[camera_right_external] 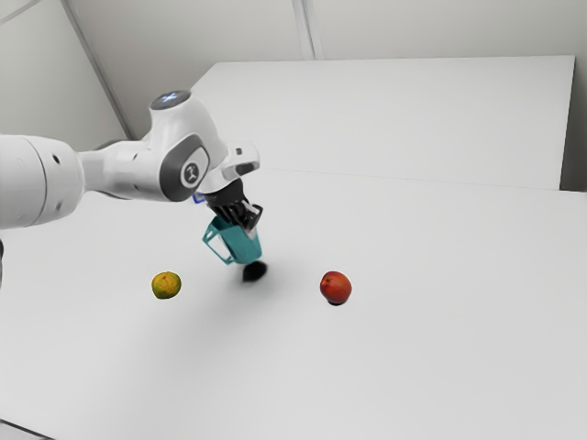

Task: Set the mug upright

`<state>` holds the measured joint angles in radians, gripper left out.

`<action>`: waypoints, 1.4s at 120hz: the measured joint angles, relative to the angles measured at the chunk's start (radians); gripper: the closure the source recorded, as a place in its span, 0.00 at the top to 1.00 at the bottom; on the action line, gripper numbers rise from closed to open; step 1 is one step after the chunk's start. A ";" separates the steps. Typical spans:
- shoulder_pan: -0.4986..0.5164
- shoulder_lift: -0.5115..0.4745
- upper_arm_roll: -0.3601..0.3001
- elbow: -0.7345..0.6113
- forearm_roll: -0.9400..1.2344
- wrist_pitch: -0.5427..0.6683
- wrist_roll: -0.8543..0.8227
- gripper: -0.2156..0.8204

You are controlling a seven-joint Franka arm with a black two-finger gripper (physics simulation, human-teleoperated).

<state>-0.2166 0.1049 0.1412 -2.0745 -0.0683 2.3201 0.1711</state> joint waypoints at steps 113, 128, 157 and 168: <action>0.018 0.043 0.002 -0.040 0.115 -0.024 -0.179 0.04; 0.020 0.049 0.002 -0.040 0.116 -0.023 -0.190 0.04; 0.022 0.049 0.002 -0.040 0.116 -0.022 -0.207 0.04; 0.024 0.049 0.002 -0.040 0.112 -0.023 -0.209 0.14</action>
<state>-0.1926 0.1536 0.1436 -2.1142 0.0438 2.2976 -0.0376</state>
